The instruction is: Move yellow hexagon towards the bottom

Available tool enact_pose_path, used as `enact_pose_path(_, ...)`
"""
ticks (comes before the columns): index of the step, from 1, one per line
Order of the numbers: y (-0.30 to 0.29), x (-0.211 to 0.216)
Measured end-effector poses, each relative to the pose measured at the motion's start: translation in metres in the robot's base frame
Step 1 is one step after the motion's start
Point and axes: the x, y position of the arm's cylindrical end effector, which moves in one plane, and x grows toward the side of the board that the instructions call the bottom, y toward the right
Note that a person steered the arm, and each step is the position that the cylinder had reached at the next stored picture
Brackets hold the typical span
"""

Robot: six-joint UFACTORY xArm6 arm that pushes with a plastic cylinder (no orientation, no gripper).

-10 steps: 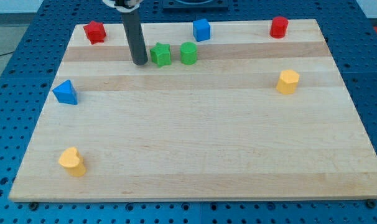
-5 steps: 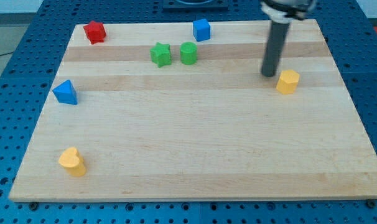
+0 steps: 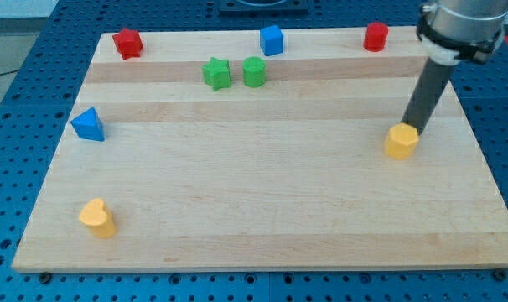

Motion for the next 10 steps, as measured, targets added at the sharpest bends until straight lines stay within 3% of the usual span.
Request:
enact_pose_path(2,-0.039,0.058)
enact_pose_path(4,-0.175,0.06)
enact_pose_path(5,-0.209,0.098)
enact_pose_path(6,-0.203,0.033)
enact_pose_path(7,-0.111,0.056)
enact_pose_path(8,-0.126,0.101)
enact_pose_path(9,-0.153,0.097)
enact_pose_path(10,-0.14,0.063)
